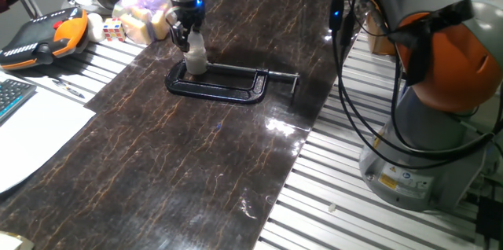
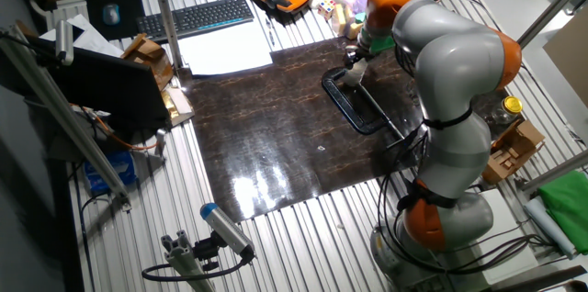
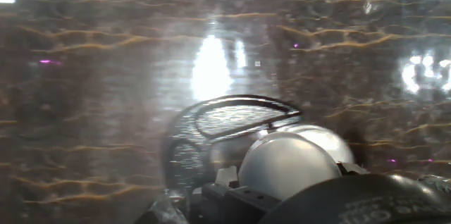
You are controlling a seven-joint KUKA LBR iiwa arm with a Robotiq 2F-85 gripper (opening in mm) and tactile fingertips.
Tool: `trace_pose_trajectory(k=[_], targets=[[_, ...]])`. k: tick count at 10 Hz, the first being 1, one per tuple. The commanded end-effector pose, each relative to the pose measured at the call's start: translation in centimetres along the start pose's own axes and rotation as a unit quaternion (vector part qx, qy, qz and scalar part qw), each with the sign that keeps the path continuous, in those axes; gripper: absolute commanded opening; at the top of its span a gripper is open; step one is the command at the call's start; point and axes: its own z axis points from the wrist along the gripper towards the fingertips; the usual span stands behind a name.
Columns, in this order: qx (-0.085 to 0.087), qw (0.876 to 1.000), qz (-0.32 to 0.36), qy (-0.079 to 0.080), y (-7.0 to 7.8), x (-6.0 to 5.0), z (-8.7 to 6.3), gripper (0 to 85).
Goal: Screw the lid onto the jar
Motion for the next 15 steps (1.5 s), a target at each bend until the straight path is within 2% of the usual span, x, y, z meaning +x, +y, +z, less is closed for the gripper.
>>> trace_pose_trajectory(k=[1,4,10,15], targets=[[0.000,1.000,-0.009,0.000,0.0,-0.1,0.1,51.0],[-0.010,0.999,-0.031,0.004,0.1,-0.1,0.2,51.0],[-0.005,0.999,-0.046,0.001,0.1,-0.1,0.4,51.0],[-0.008,0.999,-0.045,-0.002,-0.2,0.1,1.2,51.0]])
